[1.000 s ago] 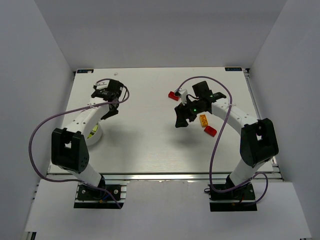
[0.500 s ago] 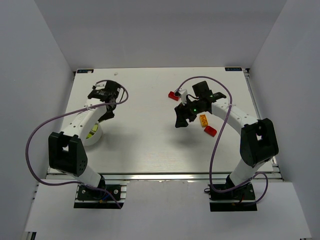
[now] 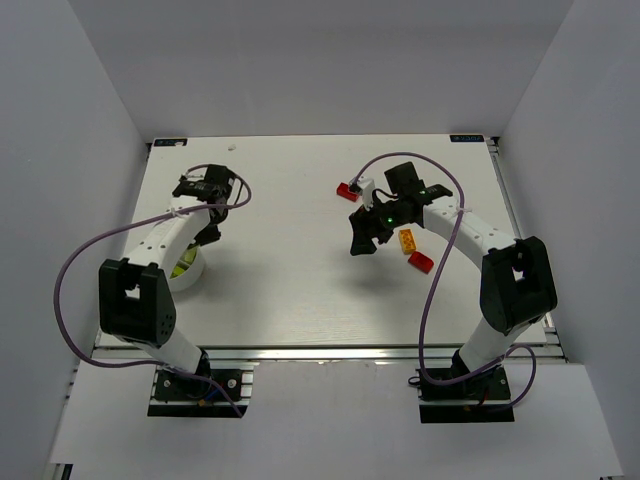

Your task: Sort the legos into containers by color

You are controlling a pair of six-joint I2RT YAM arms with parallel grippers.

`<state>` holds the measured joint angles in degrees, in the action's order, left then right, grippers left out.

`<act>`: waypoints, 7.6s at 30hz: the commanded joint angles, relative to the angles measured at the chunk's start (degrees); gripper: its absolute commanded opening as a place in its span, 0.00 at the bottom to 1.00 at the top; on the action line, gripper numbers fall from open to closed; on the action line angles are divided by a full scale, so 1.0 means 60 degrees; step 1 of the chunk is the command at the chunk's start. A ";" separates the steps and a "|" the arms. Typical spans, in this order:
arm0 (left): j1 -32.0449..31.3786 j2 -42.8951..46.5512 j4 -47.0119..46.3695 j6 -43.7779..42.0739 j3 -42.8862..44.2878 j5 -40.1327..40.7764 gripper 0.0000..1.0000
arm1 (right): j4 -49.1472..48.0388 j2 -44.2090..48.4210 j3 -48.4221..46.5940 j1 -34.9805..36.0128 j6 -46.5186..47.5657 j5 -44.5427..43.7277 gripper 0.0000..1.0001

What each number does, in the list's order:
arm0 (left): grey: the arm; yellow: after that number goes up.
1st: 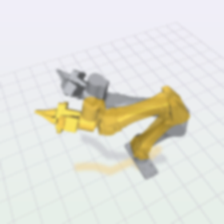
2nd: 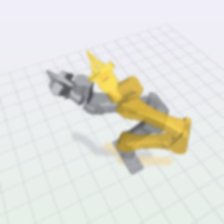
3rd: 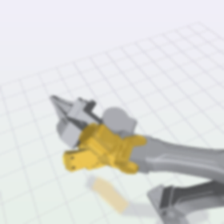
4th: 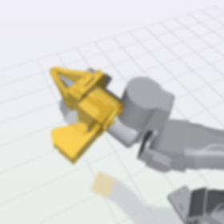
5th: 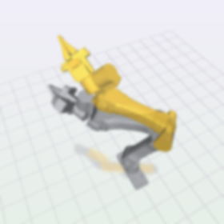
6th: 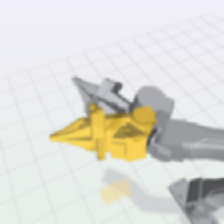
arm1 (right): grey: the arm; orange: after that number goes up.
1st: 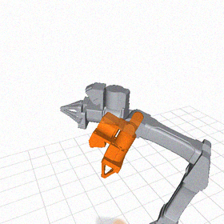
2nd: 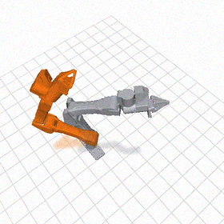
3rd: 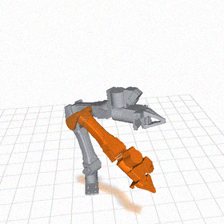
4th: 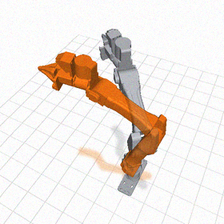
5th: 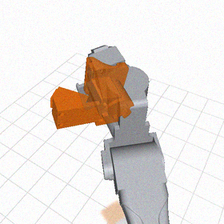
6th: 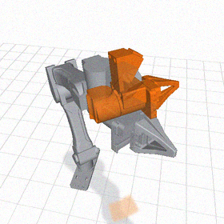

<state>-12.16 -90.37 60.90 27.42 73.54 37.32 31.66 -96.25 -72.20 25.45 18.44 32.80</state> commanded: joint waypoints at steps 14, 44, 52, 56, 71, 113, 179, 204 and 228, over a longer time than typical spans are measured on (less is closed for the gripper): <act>0.0167 -0.0349 -0.0219 -0.0263 0.0092 0.0708 0.60 | 0.0114 0.0206 -0.0227 -0.0053 0.0106 0.0144 0.75; 0.0226 0.4205 -0.3851 0.1479 -0.0273 -0.5547 0.98 | 0.1138 -0.1316 -0.1502 -0.1429 -0.1783 -0.6946 0.68; 0.0240 0.4851 -0.4028 0.1553 -0.0596 -0.5371 0.98 | 0.1476 -0.1770 -0.1384 -0.1635 -0.2062 -0.6653 0.67; 0.0240 0.4997 -0.3984 0.1582 -0.0625 -0.5312 0.98 | 0.1608 -0.2079 -0.1603 -0.1635 -0.2223 -0.6113 0.66; 0.0240 0.5599 -0.3662 0.1817 -0.0992 -0.5063 0.98 | 0.1535 -0.2942 -0.2159 -0.1620 -0.2619 -0.5920 0.67; 0.0240 0.6828 -0.4424 0.2402 0.0649 -0.5458 0.98 | -1.0693 -0.7190 -0.8899 0.3960 -0.8169 0.1480 0.00; 0.0474 0.4558 -0.3368 0.1362 -0.0874 -1.0175 0.63 | -1.2074 -0.1947 -0.1545 0.3492 -0.2457 0.2707 0.00; 0.0504 0.3738 -0.0633 0.1143 0.0575 -0.6605 0.00 | -1.0435 -0.1640 -0.1399 0.3361 -0.1961 0.1376 0.90; 0.4488 0.2069 -0.1551 0.0001 0.0737 -0.4242 0.00 | -0.9070 0.0835 0.1692 0.2599 -0.1417 0.1360 0.00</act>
<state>14.00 -78.17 55.94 29.45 76.20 14.57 -21.28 -93.80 -62.98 41.01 10.66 41.47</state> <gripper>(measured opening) 0.395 0.012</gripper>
